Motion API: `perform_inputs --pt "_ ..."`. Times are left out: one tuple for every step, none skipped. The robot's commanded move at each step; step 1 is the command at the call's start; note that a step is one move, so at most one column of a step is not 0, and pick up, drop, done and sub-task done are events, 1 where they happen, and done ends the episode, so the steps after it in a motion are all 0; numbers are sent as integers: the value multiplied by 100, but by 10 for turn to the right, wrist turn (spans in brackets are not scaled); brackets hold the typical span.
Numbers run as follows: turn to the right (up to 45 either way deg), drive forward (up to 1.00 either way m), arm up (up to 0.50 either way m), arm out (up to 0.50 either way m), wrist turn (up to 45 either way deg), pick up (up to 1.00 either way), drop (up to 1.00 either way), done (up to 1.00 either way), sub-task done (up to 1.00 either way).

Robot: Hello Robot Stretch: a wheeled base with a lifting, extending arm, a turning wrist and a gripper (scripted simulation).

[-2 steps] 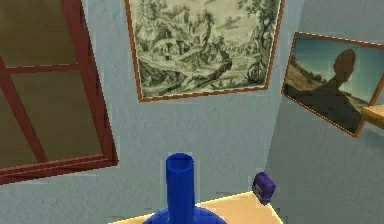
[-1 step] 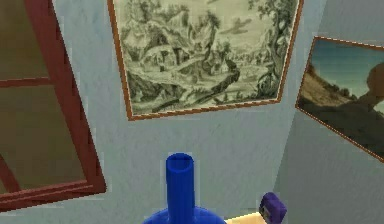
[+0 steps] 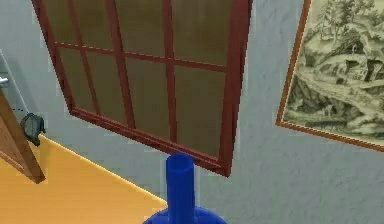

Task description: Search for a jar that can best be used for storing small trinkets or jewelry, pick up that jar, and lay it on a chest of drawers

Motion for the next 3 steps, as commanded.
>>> perform_inputs --pt "-90 0 0 0 0 0 0 0 0" --pt "0 30 0 0 0 0 0 0 0" --pt "-450 0 0 0 0 0 0 0 0"
